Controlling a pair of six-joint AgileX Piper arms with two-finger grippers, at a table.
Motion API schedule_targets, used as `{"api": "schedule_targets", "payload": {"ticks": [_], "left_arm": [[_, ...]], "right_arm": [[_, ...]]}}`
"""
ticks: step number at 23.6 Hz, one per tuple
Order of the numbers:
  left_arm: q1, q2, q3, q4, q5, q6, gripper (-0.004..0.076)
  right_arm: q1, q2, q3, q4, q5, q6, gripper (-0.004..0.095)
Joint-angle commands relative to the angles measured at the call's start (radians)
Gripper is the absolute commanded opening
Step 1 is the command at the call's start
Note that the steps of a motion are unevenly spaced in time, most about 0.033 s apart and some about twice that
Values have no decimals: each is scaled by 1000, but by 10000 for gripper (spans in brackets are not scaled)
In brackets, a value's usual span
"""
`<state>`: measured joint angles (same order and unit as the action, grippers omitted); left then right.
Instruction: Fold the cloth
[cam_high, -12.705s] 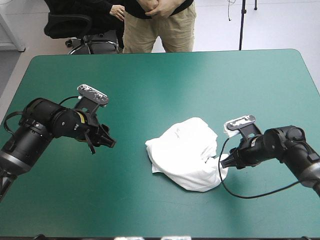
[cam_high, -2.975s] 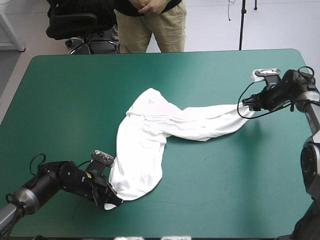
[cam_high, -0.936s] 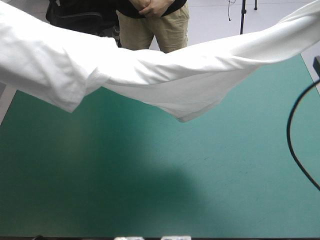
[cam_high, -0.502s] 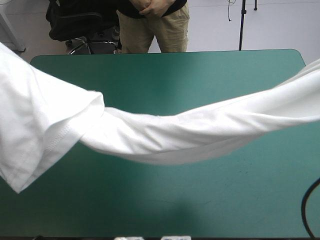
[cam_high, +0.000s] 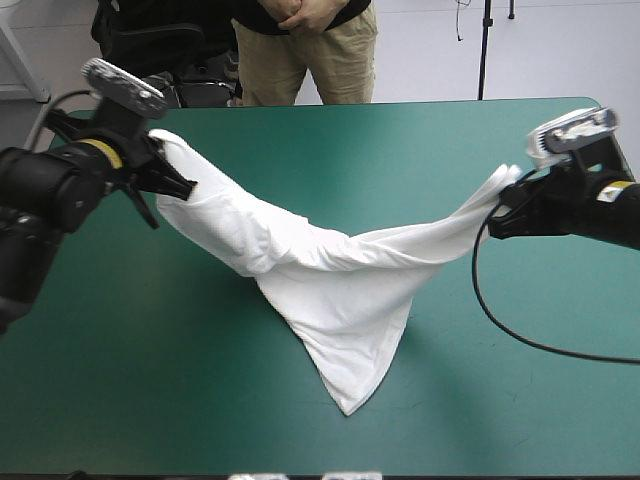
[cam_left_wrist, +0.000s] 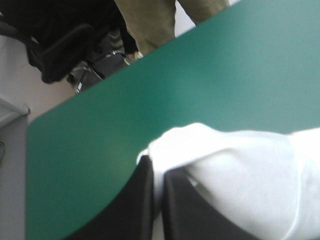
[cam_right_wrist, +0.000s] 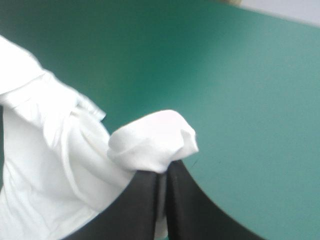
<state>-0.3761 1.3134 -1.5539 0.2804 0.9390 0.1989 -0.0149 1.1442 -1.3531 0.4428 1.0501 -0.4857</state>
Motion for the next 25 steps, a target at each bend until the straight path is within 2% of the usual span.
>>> {"api": "schedule_targets", "payload": {"ticks": [1,4,5,7,11,13,16,17,19,20,23,25], "left_arm": [[-3,98,84,9,-271,-68,-17],[-3,183,87,7,-372,-74,-17],[-3,244,87,7,-455,-84,-17],[-2,305,83,30,-544,-115,-17],[38,387,52,44,-610,-245,-17],[61,405,52,37,-630,-261,-17],[92,432,51,32,-637,-287,15],[105,440,51,12,-637,-287,64],[130,447,51,-15,-649,-287,175],[142,447,51,-38,-653,-287,275],[173,445,51,-65,-668,-287,504],[181,443,51,-75,-648,-287,586]], "right_arm": [[-4,148,85,61,-201,-73,-17],[-4,280,71,62,-296,-92,-17],[-4,364,39,62,-352,-92,-17],[-4,463,-20,62,-406,-92,-17],[-4,540,-121,29,-496,-95,-17],[-4,561,-149,8,-502,-95,-11],[-4,604,-175,-40,-502,-65,73],[-14,624,-182,-49,-503,-37,152],[-29,638,-196,-40,-503,-19,249],[-40,644,-198,-30,-507,-13,327],[-61,642,-198,-12,-512,-13,505],[-64,635,-198,-19,-505,-13,565]]}}
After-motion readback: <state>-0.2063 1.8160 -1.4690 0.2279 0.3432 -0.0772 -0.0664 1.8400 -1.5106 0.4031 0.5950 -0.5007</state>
